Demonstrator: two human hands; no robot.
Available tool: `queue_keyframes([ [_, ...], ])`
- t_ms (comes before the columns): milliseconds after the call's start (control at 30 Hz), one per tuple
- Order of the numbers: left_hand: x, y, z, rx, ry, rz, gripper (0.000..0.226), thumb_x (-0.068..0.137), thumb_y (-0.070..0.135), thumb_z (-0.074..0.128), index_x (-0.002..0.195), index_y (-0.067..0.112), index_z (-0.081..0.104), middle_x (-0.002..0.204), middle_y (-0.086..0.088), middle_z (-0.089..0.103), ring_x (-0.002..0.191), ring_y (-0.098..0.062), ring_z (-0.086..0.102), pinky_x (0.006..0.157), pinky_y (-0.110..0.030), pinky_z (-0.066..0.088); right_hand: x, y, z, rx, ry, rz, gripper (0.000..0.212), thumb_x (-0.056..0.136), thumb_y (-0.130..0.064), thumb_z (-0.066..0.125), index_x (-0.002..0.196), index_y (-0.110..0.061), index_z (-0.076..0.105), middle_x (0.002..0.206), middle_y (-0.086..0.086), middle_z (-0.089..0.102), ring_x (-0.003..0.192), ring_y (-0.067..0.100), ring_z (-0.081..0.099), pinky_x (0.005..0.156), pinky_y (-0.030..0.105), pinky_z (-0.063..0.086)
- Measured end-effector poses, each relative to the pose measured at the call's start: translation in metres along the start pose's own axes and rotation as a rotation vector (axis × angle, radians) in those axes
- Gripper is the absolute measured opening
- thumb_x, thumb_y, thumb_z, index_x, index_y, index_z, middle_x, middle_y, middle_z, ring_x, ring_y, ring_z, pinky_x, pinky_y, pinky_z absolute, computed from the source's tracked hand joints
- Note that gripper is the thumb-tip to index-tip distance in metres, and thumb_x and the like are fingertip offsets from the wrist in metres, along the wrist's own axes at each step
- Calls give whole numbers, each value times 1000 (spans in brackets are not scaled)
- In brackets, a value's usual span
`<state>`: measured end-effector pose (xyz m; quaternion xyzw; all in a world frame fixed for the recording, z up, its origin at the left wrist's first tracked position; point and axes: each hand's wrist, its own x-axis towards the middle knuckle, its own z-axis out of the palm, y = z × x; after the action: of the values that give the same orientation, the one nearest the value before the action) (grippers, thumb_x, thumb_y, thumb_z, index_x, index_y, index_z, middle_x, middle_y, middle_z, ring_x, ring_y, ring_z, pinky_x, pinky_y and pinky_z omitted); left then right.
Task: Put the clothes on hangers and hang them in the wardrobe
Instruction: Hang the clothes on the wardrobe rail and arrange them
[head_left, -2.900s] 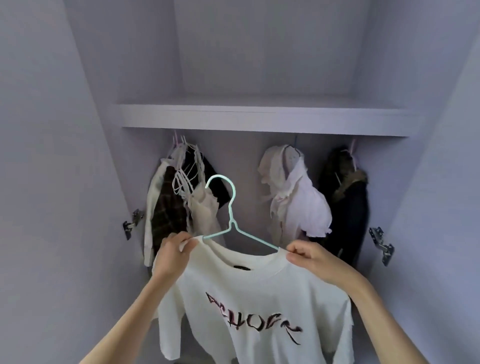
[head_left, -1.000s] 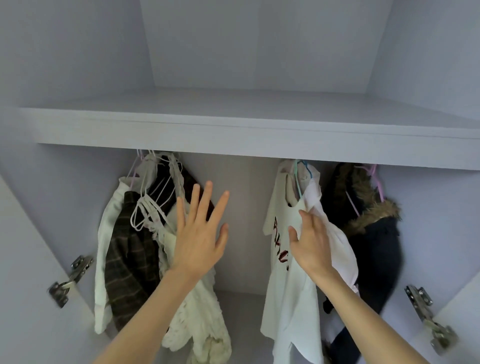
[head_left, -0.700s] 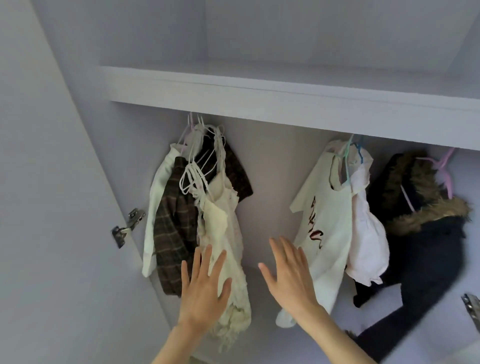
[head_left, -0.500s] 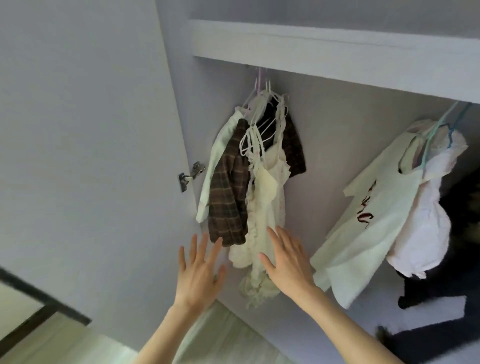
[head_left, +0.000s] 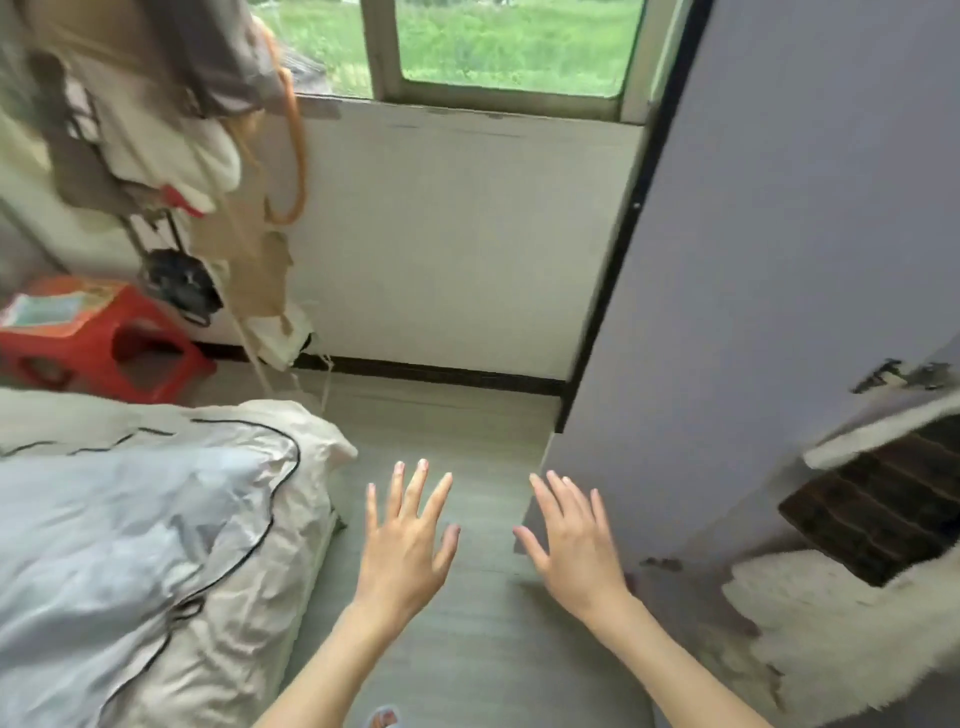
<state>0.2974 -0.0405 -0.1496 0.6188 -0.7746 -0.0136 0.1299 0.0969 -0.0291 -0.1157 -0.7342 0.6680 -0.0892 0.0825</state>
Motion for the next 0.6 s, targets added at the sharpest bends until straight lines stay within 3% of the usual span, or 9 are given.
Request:
queue_keyframes([
  [167, -52, -110, -32, 33, 70, -331, 55, 81, 45, 38, 131, 22, 44, 138, -13, 47, 131, -30, 28, 105, -51, 16, 40, -112, 19, 63, -11, -229, 60, 83, -49, 39, 125, -10, 56, 123, 12, 61, 115, 29, 58, 96, 50, 40],
  [300, -105, -190, -51, 80, 55, -524, 55, 79, 44, 38, 129, 22, 45, 133, -12, 53, 128, -30, 30, 103, -54, 31, 51, -206, 50, 121, -92, -358, 61, 84, -49, 36, 126, -9, 55, 124, 13, 60, 116, 31, 56, 98, 51, 37],
  [500, -177, -292, -73, 133, -16, -779, 54, 82, 45, 35, 128, 21, 51, 136, -12, 49, 129, -34, 39, 105, -50, 20, 59, -335, 101, 183, -182, -577, 69, 84, -56, 26, 138, -16, 43, 139, 8, 47, 131, 26, 41, 110, 43, 20],
  [600, -217, -319, -79, 124, -6, -891, 54, 82, 43, 36, 127, 18, 55, 136, -14, 49, 130, -33, 35, 102, -47, 15, 56, -387, 124, 176, -252, -691, 65, 85, -53, 31, 135, -15, 47, 133, 9, 53, 125, 27, 48, 105, 47, 31],
])
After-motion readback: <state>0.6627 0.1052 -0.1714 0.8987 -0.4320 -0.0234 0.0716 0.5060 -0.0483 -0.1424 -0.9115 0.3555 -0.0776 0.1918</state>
